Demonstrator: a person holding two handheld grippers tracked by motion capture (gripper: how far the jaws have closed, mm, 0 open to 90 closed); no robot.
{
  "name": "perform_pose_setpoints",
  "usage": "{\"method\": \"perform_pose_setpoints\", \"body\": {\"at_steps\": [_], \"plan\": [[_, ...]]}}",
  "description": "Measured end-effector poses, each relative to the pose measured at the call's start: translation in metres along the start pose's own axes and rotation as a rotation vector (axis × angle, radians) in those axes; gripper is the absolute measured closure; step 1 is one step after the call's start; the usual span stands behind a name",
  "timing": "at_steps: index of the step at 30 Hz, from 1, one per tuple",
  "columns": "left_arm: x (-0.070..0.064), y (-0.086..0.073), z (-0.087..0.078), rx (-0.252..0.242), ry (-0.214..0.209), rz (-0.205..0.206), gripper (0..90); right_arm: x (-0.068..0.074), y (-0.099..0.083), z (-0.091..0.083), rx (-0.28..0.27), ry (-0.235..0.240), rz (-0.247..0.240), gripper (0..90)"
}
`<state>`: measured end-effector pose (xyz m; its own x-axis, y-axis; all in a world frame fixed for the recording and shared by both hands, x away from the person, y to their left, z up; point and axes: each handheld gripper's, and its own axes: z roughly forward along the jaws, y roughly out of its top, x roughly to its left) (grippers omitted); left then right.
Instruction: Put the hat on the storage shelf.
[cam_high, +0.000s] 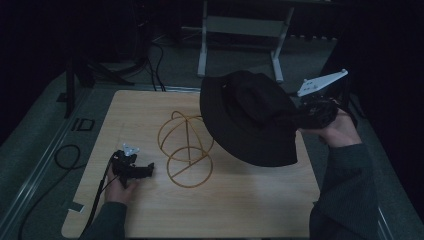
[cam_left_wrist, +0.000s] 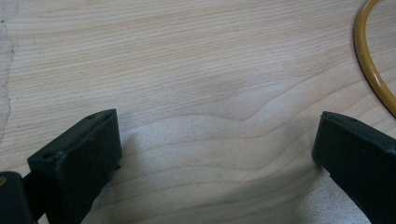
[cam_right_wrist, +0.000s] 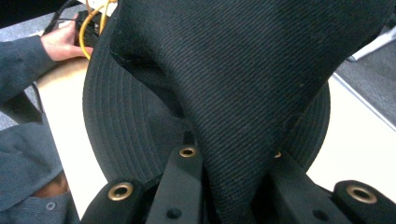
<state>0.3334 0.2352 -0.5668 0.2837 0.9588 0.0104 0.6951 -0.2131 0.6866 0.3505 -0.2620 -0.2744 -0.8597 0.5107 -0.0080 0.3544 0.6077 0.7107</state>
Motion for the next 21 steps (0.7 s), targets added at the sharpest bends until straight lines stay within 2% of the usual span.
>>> {"method": "perform_pose_setpoints", "body": {"at_steps": [17, 21], "plan": [[0.0, 0.0, 0.0, 0.0, 0.0, 0.0, 1.5, 0.012, 0.013, 0.004, -0.029, 0.058, -0.062, 86.0], [0.0, 0.0, 0.0, 0.0, 0.0, 0.0, 1.5, 0.016, 0.017, 0.007, -0.019, 0.073, -0.082, 86.0]]}}
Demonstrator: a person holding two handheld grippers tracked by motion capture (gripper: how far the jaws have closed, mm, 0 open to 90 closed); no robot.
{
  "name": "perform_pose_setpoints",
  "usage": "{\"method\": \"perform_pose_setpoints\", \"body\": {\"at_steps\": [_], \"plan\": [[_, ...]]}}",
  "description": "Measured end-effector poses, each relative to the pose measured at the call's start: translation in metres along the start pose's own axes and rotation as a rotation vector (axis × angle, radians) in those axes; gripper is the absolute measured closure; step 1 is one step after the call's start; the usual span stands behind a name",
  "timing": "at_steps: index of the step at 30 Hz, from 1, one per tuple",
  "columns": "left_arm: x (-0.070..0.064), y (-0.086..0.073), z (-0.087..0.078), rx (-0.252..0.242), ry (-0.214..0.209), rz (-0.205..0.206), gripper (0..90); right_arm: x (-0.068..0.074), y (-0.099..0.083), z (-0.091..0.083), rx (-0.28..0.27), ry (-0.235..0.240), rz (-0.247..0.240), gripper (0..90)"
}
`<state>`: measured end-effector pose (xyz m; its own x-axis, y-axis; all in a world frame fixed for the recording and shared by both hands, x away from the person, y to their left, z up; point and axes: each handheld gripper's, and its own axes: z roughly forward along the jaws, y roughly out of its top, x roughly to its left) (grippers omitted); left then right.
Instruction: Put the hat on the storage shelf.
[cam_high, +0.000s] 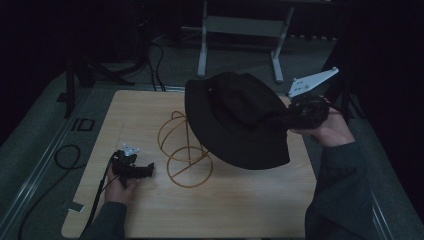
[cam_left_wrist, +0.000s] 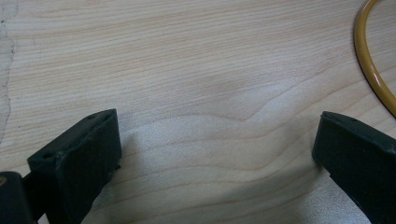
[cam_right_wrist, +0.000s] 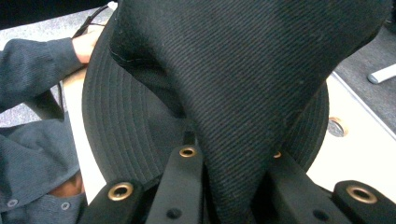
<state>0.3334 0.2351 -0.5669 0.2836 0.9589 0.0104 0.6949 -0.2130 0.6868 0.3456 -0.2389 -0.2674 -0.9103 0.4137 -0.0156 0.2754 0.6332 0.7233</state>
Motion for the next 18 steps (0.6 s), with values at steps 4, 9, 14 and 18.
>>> {"method": "perform_pose_setpoints", "body": {"at_steps": [4, 9, 14, 18], "plan": [[0.0, 0.0, 0.0, -0.001, 0.0, -0.001, 1.5, 0.002, 0.005, 0.005, 0.004, 0.012, -0.01, 86.0], [0.0, 0.0, 0.0, 0.0, 0.0, 0.0, 1.5, 0.004, 0.011, 0.014, 0.015, 0.027, -0.027, 86.0], [0.0, 0.0, 0.0, 0.0, 0.0, 0.0, 1.5, 0.007, 0.019, 0.024, 0.025, 0.035, -0.043, 86.1], [0.0, 0.0, 0.0, -0.001, 0.0, -0.002, 1.5, 0.011, 0.024, 0.033, 0.046, 0.037, -0.064, 86.1]]}}
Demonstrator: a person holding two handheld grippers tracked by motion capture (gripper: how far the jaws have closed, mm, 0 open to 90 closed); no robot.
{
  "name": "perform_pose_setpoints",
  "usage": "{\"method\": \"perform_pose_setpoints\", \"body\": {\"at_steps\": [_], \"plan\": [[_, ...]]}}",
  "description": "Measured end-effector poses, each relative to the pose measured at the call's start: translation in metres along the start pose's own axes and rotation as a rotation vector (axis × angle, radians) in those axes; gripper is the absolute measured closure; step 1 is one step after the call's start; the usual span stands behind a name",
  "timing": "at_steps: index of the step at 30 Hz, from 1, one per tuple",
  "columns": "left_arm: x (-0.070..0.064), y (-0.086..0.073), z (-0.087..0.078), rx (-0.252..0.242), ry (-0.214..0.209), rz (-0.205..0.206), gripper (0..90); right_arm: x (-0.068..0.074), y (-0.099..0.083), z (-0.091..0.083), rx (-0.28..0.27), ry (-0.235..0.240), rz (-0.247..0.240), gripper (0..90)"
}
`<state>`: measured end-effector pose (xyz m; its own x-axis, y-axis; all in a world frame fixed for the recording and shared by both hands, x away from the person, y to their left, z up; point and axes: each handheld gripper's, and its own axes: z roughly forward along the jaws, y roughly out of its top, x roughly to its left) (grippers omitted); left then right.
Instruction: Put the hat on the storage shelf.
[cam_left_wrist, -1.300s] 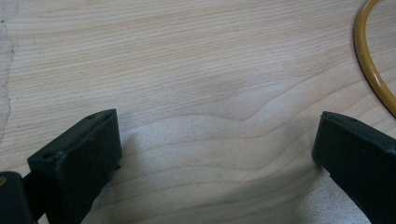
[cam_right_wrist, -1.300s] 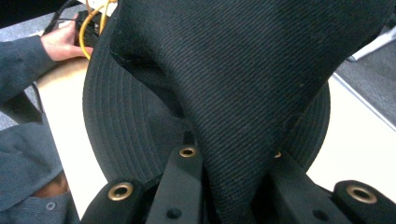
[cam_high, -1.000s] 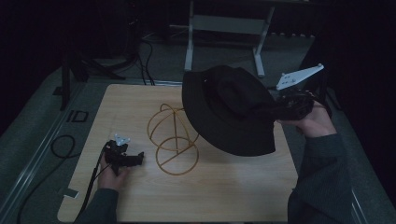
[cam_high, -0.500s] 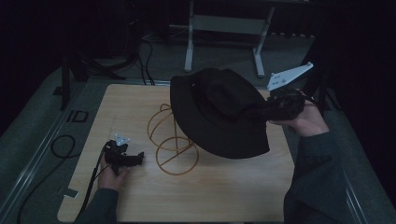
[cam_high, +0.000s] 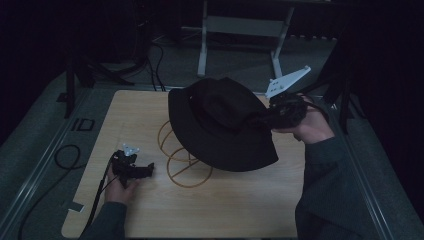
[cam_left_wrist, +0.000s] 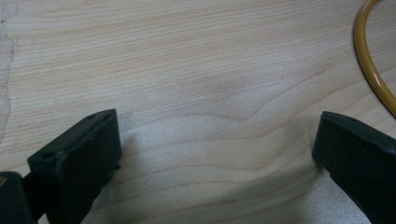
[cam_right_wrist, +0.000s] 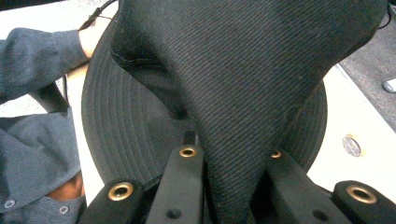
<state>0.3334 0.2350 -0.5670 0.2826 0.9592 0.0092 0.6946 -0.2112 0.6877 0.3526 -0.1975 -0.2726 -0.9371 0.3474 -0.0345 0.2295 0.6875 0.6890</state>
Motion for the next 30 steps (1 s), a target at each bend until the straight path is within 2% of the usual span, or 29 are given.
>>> {"method": "perform_pose_setpoints", "body": {"at_steps": [6, 21, 30], "plan": [[0.0, 0.0, 0.0, 0.001, 0.0, 0.001, 1.5, 0.001, 0.006, 0.013, 0.024, 0.015, -0.007, 86.1], [0.0, 0.0, 0.0, 0.0, 0.0, -0.001, 1.5, 0.005, 0.028, 0.038, 0.041, 0.041, -0.034, 85.7], [0.0, 0.0, 0.0, -0.002, 0.0, -0.003, 1.5, 0.002, 0.042, 0.055, 0.046, 0.067, -0.027, 83.8]]}}
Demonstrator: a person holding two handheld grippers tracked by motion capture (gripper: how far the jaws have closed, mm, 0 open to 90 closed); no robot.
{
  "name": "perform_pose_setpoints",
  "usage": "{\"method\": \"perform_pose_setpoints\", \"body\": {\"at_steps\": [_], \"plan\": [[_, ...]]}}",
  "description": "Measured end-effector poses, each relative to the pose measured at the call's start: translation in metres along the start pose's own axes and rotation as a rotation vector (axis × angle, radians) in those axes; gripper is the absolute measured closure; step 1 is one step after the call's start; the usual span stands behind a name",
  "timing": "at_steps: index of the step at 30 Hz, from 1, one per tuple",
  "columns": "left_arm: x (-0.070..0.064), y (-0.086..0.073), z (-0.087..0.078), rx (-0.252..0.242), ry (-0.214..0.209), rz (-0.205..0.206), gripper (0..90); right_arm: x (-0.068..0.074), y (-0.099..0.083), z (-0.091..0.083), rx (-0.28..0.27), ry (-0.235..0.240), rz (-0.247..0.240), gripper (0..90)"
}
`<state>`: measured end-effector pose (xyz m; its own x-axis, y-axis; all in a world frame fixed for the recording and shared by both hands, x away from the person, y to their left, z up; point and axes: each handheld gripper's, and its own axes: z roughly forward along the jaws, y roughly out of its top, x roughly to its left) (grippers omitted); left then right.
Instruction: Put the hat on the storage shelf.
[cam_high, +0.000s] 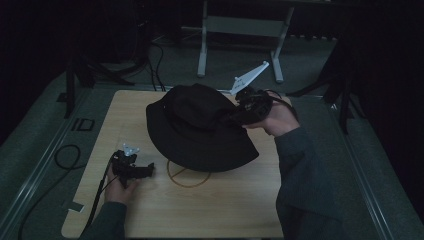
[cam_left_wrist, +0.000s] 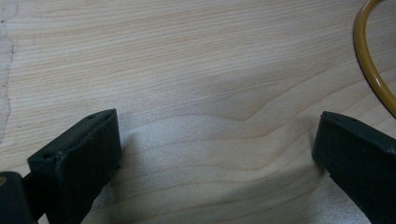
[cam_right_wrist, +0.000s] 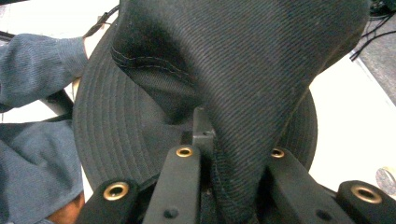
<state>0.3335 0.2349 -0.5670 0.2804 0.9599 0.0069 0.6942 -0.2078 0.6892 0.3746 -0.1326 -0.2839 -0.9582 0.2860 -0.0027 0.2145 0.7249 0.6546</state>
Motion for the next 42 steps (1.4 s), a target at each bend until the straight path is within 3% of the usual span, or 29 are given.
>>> {"method": "perform_pose_setpoints", "body": {"at_steps": [22, 28, 33, 37, 39, 42], "plan": [[0.0, 0.0, 0.0, 0.002, 0.001, 0.004, 1.5, 0.005, 0.013, 0.043, 0.099, 0.019, -0.007, 70.9], [0.0, 0.0, 0.0, 0.002, 0.001, 0.004, 1.5, 0.008, 0.018, 0.044, 0.08, 0.007, -0.009, 66.3], [0.0, 0.0, 0.0, 0.001, 0.002, 0.003, 1.5, 0.013, 0.027, 0.039, 0.041, -0.013, -0.044, 68.2], [0.0, 0.0, 0.0, -0.002, 0.002, -0.001, 1.5, 0.014, 0.029, 0.044, 0.05, -0.007, -0.044, 67.4], [0.0, 0.0, 0.0, -0.003, 0.001, -0.001, 1.5, 0.014, 0.029, 0.049, 0.075, -0.007, -0.044, 64.4], [0.0, 0.0, 0.0, -0.001, 0.0, 0.0, 1.5, 0.013, 0.028, 0.053, 0.084, -0.007, -0.031, 52.8]]}}
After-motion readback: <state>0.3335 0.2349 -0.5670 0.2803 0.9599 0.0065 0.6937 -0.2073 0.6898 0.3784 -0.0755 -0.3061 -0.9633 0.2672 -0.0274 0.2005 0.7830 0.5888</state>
